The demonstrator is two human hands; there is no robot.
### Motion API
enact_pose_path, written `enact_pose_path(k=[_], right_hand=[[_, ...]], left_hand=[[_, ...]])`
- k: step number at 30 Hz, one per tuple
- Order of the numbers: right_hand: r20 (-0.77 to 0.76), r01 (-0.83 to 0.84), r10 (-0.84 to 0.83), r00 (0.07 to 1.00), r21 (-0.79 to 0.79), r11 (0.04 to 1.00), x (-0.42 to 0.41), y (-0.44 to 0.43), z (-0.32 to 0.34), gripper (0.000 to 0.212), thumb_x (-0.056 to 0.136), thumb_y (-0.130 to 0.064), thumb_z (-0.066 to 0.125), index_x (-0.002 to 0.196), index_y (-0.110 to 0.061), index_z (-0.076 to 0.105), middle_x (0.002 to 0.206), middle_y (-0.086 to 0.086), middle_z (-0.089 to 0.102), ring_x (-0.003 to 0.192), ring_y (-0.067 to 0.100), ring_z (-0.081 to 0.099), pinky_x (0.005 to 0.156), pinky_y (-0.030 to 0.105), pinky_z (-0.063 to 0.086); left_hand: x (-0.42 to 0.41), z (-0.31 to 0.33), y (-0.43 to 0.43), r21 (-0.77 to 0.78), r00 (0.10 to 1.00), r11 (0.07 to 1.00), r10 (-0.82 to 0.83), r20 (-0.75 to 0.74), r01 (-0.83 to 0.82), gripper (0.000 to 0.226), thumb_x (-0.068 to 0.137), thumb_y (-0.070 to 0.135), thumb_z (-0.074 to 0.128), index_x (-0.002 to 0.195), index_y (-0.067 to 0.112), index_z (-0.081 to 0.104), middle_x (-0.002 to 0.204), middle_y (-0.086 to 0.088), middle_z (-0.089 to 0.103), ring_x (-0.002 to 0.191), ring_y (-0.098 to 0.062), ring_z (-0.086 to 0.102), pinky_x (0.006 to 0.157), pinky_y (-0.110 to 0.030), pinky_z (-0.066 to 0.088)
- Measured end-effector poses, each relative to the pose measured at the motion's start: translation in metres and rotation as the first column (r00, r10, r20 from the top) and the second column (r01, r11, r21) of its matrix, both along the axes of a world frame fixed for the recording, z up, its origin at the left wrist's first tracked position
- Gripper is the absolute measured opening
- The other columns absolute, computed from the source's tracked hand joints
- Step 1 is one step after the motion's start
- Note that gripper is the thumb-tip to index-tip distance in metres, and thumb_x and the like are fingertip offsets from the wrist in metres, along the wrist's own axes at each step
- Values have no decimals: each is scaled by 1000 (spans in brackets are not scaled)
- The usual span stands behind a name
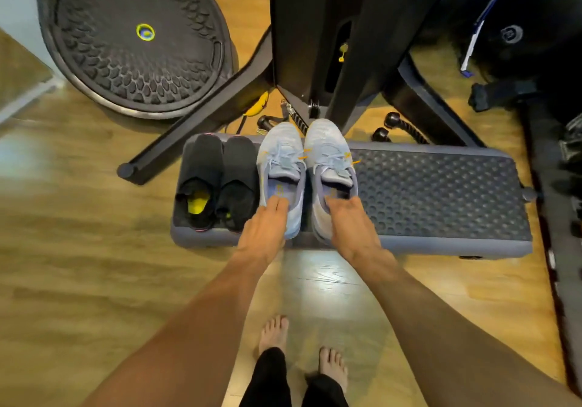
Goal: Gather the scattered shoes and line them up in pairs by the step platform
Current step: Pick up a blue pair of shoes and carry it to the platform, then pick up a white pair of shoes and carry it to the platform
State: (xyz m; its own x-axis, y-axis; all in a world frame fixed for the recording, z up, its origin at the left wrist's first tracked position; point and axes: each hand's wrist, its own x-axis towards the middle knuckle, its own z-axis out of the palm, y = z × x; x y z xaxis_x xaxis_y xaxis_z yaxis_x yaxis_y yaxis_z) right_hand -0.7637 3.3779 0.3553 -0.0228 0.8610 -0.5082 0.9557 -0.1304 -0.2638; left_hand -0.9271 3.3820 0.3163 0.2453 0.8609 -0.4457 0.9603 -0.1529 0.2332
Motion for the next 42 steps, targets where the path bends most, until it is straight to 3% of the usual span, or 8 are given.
enact_pose_path(k=[10, 14, 18, 23, 30, 33, 36, 42], right_hand=[[146, -15, 29, 989, -99, 995, -19, 7, -72, 43, 83, 10, 46, 122, -8, 49, 120, 11, 53, 126, 28, 35, 82, 40, 48], [139, -36, 60, 988, -170, 985, -20, 6, -77, 44, 83, 9, 49, 124, -6, 46, 122, 11, 53, 126, 28, 37, 84, 38, 47], [65, 33, -27, 997, -82, 996, -14, 9, -49, 40, 88, -1, 49, 127, -10, 45, 127, 12, 48, 122, 33, 40, 86, 43, 45], [-174, 286, -259, 950, 152, 946, 0, 32, 40, 43, 93, -17, 52, 136, -12, 48, 128, 14, 53, 119, 33, 49, 95, 40, 43], [-625, 654, -344, 701, 371, 660, 22, 13, 232, 35, 97, -26, 49, 130, -18, 56, 116, 0, 64, 104, 11, 59, 90, 24, 42], [-782, 782, -303, 544, 343, 520, 34, -21, 309, 33, 97, -28, 48, 128, -22, 58, 118, -7, 63, 106, 4, 58, 95, 34, 48], [-843, 840, -242, 480, 362, 403, 53, -61, 380, 35, 94, -35, 46, 124, -23, 60, 122, -8, 62, 113, 5, 56, 100, 43, 46], [-914, 907, -35, 405, 396, 142, 98, -190, 493, 28, 87, -43, 42, 105, -35, 63, 110, -6, 66, 107, 8, 60, 91, 34, 51]], left_hand=[[13, -46, 12, -154, 998, 988, -8, -55, -1, 40, 89, 3, 52, 126, 10, 40, 129, -10, 40, 115, -37, 51, 83, -46, 46], [13, -41, 18, -259, 998, 964, 60, 12, -55, 38, 90, 15, 55, 126, 11, 45, 131, -11, 44, 116, -40, 51, 90, -46, 43], [9, -16, 22, -217, 987, 970, 132, 89, -110, 29, 90, 20, 55, 119, 16, 55, 128, -10, 53, 114, -37, 54, 89, -42, 45], [28, 67, 52, -49, 903, 974, 223, 368, -220, 25, 93, 22, 53, 117, 20, 59, 124, -7, 59, 110, -29, 56, 88, -39, 46], [62, 247, 62, 202, 721, 959, 3, 693, -198, 20, 94, 24, 50, 110, 20, 61, 106, 0, 59, 99, -19, 58, 87, -34, 45], [80, 330, 44, 237, 601, 952, -76, 795, -193, 20, 95, 26, 48, 109, 25, 62, 107, 4, 59, 97, -9, 56, 86, -21, 42], [101, 411, 21, 280, 497, 944, -161, 853, -173, 22, 97, 28, 44, 110, 27, 62, 108, 5, 61, 89, 4, 52, 76, -1, 34], [153, 545, -75, 304, 191, 952, -292, 937, -38, 28, 94, 37, 39, 107, 30, 63, 104, 20, 61, 106, -5, 56, 99, -39, 45]])
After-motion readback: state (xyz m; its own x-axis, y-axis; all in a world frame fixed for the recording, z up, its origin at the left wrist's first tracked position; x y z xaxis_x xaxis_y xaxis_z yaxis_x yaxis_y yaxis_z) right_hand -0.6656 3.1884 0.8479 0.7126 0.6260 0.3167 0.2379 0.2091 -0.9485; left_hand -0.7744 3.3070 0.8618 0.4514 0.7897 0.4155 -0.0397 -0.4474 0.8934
